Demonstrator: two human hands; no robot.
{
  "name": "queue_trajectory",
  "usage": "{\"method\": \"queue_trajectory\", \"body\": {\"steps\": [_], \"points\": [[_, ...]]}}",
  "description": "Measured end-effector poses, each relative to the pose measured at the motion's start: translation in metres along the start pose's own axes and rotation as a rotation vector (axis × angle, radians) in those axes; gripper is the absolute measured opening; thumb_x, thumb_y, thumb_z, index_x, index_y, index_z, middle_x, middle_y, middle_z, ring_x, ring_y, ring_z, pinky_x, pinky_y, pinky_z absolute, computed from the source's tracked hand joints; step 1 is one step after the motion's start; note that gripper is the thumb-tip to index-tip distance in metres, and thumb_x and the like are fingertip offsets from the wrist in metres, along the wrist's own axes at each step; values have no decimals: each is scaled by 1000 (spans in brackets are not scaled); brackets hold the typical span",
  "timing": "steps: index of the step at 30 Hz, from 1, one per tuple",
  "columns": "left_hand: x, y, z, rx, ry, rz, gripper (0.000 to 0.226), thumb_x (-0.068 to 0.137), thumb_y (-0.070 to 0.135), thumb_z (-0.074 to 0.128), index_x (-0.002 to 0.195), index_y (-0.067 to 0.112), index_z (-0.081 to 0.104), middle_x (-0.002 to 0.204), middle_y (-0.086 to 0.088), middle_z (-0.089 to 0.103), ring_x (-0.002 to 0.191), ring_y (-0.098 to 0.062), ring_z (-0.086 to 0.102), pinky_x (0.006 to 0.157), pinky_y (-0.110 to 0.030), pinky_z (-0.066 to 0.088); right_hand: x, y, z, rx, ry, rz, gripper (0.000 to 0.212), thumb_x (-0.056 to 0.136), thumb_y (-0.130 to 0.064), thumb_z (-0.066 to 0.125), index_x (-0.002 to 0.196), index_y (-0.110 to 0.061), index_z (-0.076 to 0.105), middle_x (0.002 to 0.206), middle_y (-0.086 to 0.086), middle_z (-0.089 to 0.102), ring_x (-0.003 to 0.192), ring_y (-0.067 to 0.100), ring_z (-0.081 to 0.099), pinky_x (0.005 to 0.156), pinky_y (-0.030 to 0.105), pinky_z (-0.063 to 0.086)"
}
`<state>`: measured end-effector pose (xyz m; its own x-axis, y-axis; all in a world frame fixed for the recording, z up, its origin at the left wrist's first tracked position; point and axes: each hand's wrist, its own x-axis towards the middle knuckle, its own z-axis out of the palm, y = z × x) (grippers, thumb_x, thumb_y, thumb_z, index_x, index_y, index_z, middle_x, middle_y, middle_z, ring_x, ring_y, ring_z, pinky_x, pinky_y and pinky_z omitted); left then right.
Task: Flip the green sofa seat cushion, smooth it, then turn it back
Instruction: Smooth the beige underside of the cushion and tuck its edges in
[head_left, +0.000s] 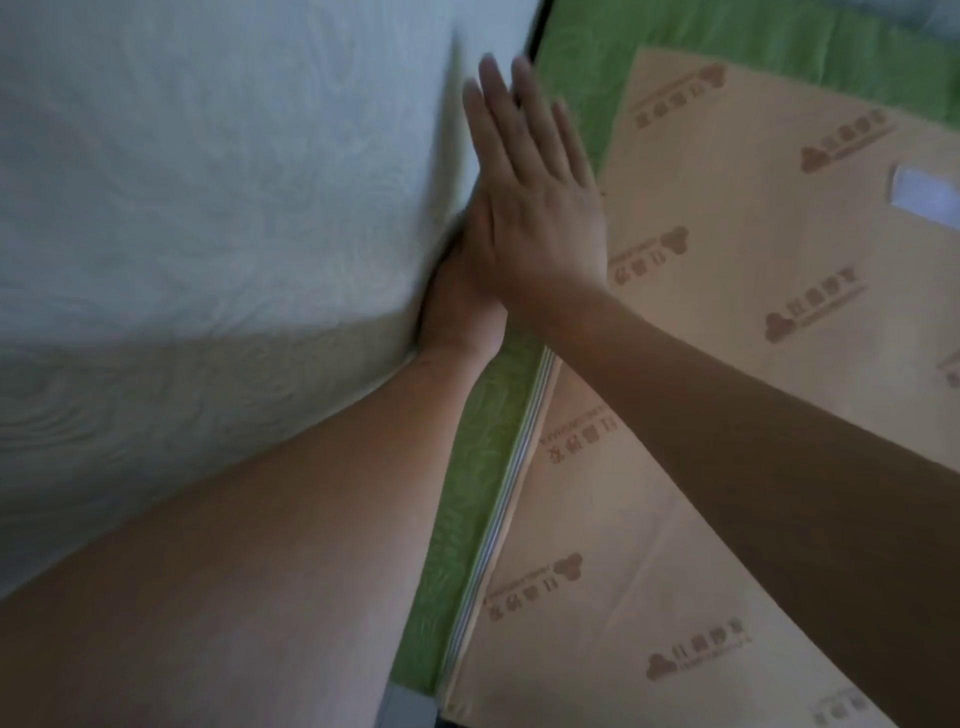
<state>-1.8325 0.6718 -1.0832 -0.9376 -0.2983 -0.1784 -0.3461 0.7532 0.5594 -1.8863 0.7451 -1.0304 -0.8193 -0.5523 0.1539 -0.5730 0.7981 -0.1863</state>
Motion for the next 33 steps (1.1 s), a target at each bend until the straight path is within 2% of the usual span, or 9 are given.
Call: {"method": "queue_trajectory", "body": {"steps": [3, 6, 10, 15, 19, 23, 26, 30, 33], "points": [[-3, -4, -4, -154, 38, 9, 47, 105, 22, 40, 151, 17, 37, 155, -3, 42, 142, -14, 38, 120, -33, 28, -22, 4, 16, -19, -200, 30, 56, 101, -24, 22, 155, -10, 29, 165, 3, 18, 153, 19, 11, 125, 35, 6], [-12, -4, -6, -311, -18, 14, 44, 105, 17, 38, 149, 11, 41, 152, -6, 45, 139, -15, 42, 114, -25, 34, -19, 2, -5, 22, -5, 147, 53, 104, -23, 33, 154, -7, 30, 163, 0, 9, 153, 19, 9, 126, 40, 10], [-9, -3, -4, -22, 48, 51, 51, 104, 20, 30, 154, 9, 30, 156, -12, 38, 144, -22, 36, 121, -36, 27, -59, 20, -8, -12, -192, 129, 61, 102, -34, 23, 158, -11, 19, 166, 3, 12, 154, 18, 5, 126, 39, 5], [-13, 13, -2, 116, 75, 110, 58, 104, 26, 31, 154, -1, 21, 161, -19, 25, 149, -26, 25, 122, -31, 19, -51, 35, -33, 54, 30, 195, 63, 99, -29, 21, 157, -5, 19, 164, 2, 7, 153, 20, 7, 125, 42, 9], [-10, 40, 5, 312, 76, 236, 60, 100, 27, 21, 153, -1, 24, 161, -21, 23, 151, -29, 21, 123, -42, 19, -77, 68, -26, 70, -135, 246, 61, 102, -32, 23, 158, -8, 16, 166, 6, 12, 154, 18, 8, 126, 37, 7], [-11, 61, 15, 346, 51, 267, 63, 99, 32, 16, 154, 4, 26, 162, -16, 23, 152, -25, 19, 123, -46, 18, -85, 89, -54, 55, 74, 185, 59, 101, -22, 32, 157, -5, 21, 164, 4, 12, 153, 22, 12, 124, 43, 15], [-16, 85, 27, 314, 39, 336, 58, 101, 31, 27, 152, 4, 33, 160, -16, 28, 150, -27, 24, 121, -49, 23, -113, 116, -48, 16, -115, 245, 63, 100, -35, 23, 158, -11, 18, 166, 5, 12, 153, 18, 10, 125, 41, 12], [-18, 113, 43, 370, 53, 363, 59, 99, 29, 25, 152, 5, 34, 160, -13, 30, 150, -25, 24, 122, -47, 20, -114, 136, -66, 84, 62, 276, 63, 99, -27, 31, 157, -6, 19, 163, 0, 6, 153, 16, 5, 125, 42, 13], [-27, 131, 54, 416, 29, 369, 62, 96, 28, 25, 154, 4, 29, 162, -13, 25, 151, -26, 20, 123, -46, 16, -141, 164, -63, -6, -119, 277, 67, 98, -34, 36, 158, -10, 19, 166, 5, 10, 154, 20, 8, 125, 43, 11]]}}
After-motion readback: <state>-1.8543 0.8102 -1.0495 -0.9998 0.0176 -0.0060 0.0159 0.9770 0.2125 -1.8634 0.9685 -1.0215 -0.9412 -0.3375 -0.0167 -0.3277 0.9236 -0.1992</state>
